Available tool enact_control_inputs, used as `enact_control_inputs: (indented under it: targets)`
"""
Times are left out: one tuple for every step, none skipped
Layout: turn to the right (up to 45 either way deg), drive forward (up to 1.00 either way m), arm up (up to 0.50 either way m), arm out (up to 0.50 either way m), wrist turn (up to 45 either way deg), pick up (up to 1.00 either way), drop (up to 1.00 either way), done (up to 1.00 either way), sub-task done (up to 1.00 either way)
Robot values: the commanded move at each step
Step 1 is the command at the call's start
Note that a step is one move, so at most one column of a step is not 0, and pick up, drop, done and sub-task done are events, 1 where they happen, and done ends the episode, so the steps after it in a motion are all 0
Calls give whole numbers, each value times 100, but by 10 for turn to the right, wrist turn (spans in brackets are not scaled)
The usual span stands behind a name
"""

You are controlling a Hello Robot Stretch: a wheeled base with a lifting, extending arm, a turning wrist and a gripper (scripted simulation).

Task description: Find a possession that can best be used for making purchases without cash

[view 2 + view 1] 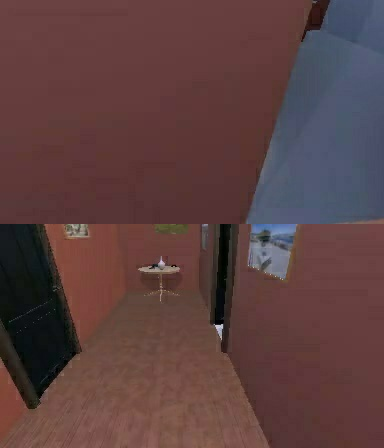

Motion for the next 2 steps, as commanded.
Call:
enact_control_inputs:
  targets:
    - [0,100,0,0,0,0,0,0,0]
    - [0,100,0,0,0,0,0,0,0]
